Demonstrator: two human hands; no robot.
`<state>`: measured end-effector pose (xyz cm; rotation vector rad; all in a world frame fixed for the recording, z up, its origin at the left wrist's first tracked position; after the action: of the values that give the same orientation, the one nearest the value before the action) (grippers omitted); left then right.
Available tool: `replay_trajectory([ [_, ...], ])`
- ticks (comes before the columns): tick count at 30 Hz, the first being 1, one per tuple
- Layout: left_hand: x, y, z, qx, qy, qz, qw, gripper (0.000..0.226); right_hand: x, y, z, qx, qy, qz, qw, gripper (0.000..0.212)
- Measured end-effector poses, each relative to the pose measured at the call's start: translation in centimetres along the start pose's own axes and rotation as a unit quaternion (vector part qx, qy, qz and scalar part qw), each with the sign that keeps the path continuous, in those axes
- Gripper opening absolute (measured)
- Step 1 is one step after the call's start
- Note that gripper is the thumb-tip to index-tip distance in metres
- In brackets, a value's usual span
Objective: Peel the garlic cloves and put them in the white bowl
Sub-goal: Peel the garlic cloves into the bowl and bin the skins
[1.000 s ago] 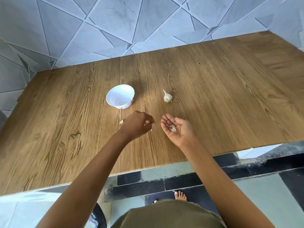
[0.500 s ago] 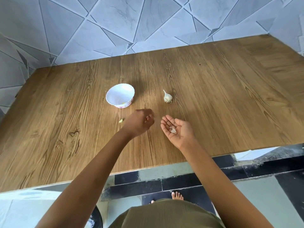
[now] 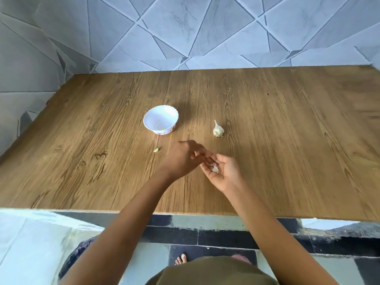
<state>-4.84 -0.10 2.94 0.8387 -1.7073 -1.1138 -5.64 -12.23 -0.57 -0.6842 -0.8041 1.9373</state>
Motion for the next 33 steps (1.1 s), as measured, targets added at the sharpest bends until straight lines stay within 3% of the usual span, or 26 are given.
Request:
replay_trajectory([
  [2, -0.4, 0.0, 1.0, 0.020, 0.058, 0.095, 0.994, 0.017, -0.3, -0.1, -0.2, 0.002, -0.024, 0.021, 0.999, 0.033],
  [4, -0.6, -0.1, 2.6, 0.049, 0.172, 0.195, 0.965, 0.019, -0.3, -0.5, -0.3, -0.006, -0.054, 0.050, 0.997, 0.033],
  [7, -0.7, 0.0, 5.9, 0.097, 0.338, 0.314, 0.882, 0.026, 0.8, -0.9, -0.6, -0.019, -0.091, 0.101, 0.991, 0.032],
  [13, -1.6, 1.8, 16.0, 0.256, 0.477, 0.404, 0.737, 0.026, 8.7, -1.8, 0.2, -0.058, -0.225, 0.217, 0.948, 0.032],
  [16, -2.7, 2.7, 21.7, 0.328, 0.520, 0.395, 0.683, 0.027, 14.1, -2.0, 1.1, -0.072, -0.283, 0.258, 0.921, 0.033],
  [21, -5.3, 3.9, 29.7, 0.387, 0.567, 0.369, 0.627, 0.021, 23.5, -1.4, 2.4, -0.082, -0.347, 0.305, 0.883, 0.033],
  [33, -21.4, 2.4, 47.8, 0.403, 0.635, 0.385, 0.535, 0.019, 50.1, 3.9, -3.4, -0.041, -0.381, 0.369, 0.847, 0.030],
])
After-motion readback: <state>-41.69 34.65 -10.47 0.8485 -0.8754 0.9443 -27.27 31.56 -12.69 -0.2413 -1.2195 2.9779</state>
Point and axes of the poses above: each hand's wrist, its own z-axis away from the middle knuckle, its own y-axis out of the back of the hand, x = y × z, the point moved 2 cm from there along -z, towards the middle knuckle, and after that the axes turned 13 degrees about -z, right-handed, at the moved point
